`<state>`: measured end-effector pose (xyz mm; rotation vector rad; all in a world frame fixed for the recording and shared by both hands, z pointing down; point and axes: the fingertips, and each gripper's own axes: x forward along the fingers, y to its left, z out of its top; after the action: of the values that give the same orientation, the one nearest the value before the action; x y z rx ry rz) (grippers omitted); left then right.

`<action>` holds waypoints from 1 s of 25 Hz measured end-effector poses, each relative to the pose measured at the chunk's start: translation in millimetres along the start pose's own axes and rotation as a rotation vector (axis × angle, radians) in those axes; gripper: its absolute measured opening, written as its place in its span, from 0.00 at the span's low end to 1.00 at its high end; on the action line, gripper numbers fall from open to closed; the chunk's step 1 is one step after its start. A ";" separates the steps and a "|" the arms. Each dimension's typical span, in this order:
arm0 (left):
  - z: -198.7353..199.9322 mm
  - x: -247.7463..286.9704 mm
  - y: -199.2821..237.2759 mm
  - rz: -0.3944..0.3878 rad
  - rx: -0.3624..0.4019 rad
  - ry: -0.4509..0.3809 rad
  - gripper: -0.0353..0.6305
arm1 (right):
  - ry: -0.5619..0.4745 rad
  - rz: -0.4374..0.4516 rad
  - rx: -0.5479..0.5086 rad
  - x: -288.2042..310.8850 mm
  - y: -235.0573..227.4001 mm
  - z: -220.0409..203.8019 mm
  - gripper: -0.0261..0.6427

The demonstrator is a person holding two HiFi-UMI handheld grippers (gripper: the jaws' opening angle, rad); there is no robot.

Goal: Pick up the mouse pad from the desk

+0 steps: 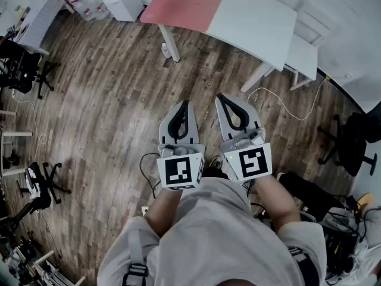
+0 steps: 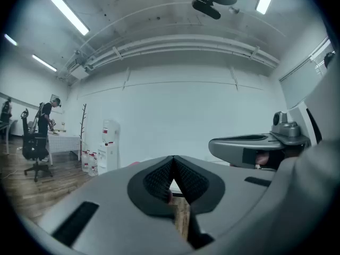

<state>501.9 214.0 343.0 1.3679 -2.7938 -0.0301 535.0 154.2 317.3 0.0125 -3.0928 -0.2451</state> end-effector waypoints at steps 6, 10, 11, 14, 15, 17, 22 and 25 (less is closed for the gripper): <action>-11.7 8.9 59.6 0.037 -0.010 0.029 0.07 | 0.004 0.041 -0.025 54.4 32.2 -3.7 0.10; -14.8 7.7 128.8 0.088 -0.028 0.048 0.07 | 0.036 0.076 -0.084 105.8 68.4 -5.1 0.10; -15.5 7.9 147.1 0.102 -0.036 0.050 0.07 | 0.046 0.089 -0.094 118.8 77.8 -6.0 0.10; -21.5 7.9 195.2 0.129 -0.062 0.057 0.07 | 0.073 0.126 -0.135 153.1 103.1 -10.8 0.10; -24.1 7.6 209.8 0.130 -0.070 0.061 0.07 | 0.077 0.133 -0.148 163.8 111.5 -11.5 0.10; -28.7 5.7 237.9 0.128 -0.089 0.071 0.07 | 0.086 0.146 -0.168 184.3 128.9 -12.2 0.10; -39.6 6.4 292.5 0.139 -0.173 0.098 0.07 | 0.106 0.219 -0.133 228.1 166.8 -15.7 0.10; -50.6 14.9 316.6 0.121 -0.206 0.138 0.07 | 0.125 0.251 -0.117 254.3 181.0 -19.0 0.10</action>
<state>244.7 396.2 403.6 1.1104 -2.6658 -0.2059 280.8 327.0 374.3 -0.3465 -2.9109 -0.3963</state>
